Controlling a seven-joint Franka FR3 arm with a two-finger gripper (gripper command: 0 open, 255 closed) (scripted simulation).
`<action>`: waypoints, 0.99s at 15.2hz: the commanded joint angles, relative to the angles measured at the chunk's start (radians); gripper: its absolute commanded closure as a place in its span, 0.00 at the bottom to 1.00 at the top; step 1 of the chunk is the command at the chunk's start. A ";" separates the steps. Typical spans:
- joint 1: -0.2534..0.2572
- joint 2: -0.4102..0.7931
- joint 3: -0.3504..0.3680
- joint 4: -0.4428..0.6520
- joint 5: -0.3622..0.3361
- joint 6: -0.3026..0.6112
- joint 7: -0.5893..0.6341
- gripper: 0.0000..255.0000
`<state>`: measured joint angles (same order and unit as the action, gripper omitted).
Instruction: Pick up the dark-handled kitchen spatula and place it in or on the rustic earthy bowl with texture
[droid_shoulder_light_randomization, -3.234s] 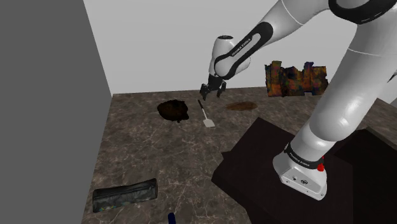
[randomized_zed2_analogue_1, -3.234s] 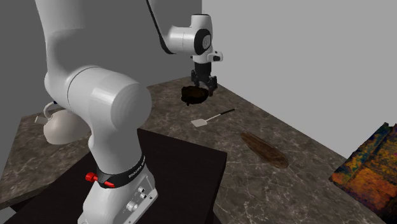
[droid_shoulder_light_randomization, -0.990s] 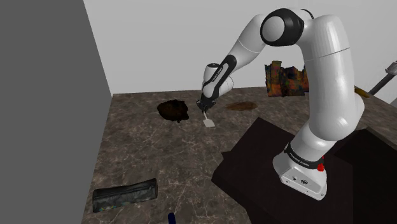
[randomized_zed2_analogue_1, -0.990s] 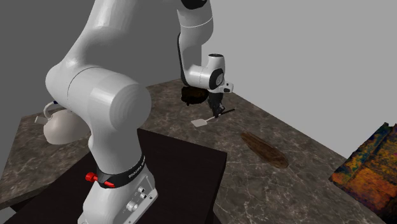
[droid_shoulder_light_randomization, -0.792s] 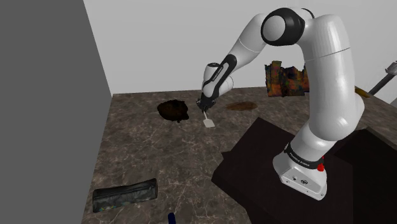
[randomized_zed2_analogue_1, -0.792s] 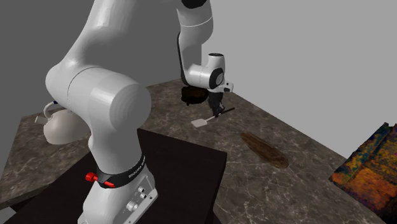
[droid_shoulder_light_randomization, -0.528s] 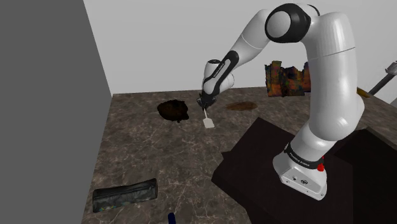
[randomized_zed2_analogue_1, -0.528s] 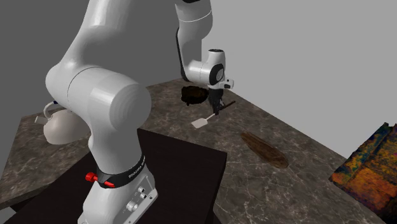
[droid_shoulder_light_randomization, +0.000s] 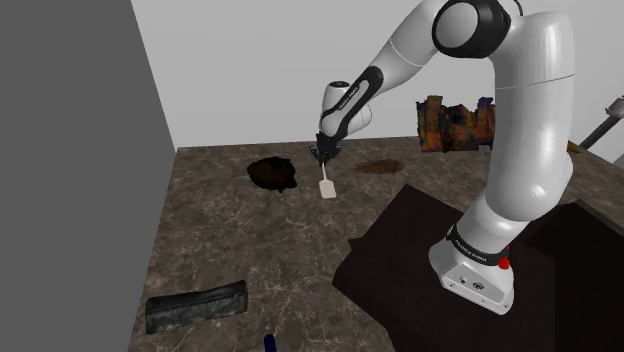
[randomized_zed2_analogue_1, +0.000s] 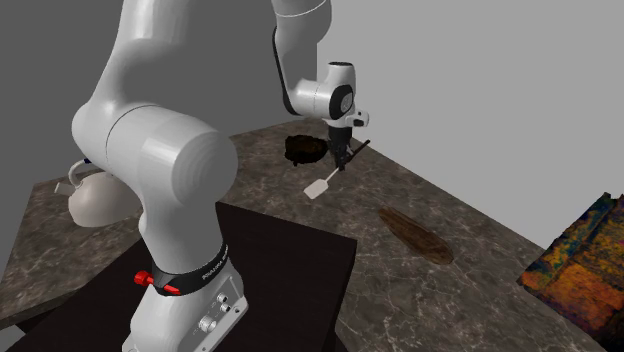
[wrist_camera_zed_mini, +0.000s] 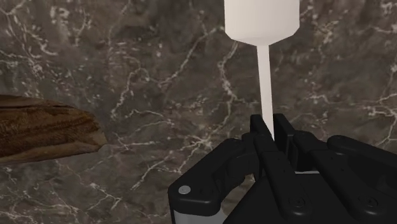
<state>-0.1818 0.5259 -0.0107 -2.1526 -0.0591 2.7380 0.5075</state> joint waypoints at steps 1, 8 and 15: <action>0.000 -0.025 0.001 -0.006 0.001 -0.020 -0.001 1.00; -0.002 -0.110 0.004 -0.019 0.005 -0.091 -0.006 1.00; -0.004 -0.189 0.006 -0.022 0.009 -0.168 -0.011 1.00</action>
<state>-0.1867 0.3465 -0.0048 -2.1758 -0.0508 2.5820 0.4957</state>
